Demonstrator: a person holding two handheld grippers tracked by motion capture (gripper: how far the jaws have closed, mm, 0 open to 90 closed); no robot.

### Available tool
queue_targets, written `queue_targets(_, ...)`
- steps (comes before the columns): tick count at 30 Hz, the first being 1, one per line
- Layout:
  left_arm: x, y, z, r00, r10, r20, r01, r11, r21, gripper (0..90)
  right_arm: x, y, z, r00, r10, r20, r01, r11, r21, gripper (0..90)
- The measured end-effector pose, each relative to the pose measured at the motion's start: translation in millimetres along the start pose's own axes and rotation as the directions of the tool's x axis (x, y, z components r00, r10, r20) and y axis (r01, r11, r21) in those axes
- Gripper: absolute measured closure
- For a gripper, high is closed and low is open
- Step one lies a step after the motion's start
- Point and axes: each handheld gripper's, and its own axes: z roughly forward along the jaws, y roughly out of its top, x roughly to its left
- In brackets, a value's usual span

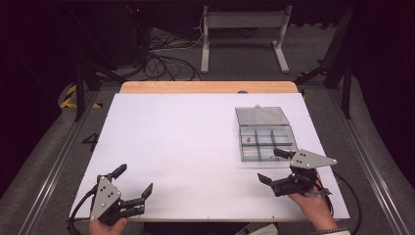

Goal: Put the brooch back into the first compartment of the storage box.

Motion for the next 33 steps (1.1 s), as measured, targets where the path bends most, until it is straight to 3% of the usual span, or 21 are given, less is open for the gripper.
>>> queue_targets(11,-0.4,-0.4,0.1,1.0,0.003,-0.002,-0.003,1.0,0.0,6.9,0.1,-28.7,-2.5,0.9997,0.017,-0.018,-0.017,1.0,0.022,1.5)
queue_targets(19,-0.2,-0.3,0.0,0.9999,0.01,-0.006,-0.01,0.9999,0.002,7.0,1.5,-44.5,0.2,0.9999,0.01,0.007,-0.011,0.994,0.105,1.1)
queue_targets(25,0.2,-0.3,0.2,1.0,0.002,-0.007,-0.002,1.0,0.006,7.0,2.5,-47.0,6.3,0.999,0.041,-0.017,-0.038,0.991,0.131,0.2)
queue_targets(28,0.7,-0.2,0.1,1.0,0.004,-0.008,-0.004,1.0,0.008,7.0,5.0,-45.2,6.1,0.9996,0.024,-0.015,-0.022,0.993,0.118,0.2)
queue_targets(33,0.4,-0.6,1.3,1.0,-0.003,-0.004,0.003,0.9999,0.01,6.7,3.4,-45.7,6.0,0.9994,0.034,0.012,-0.035,0.992,0.124,0.2)
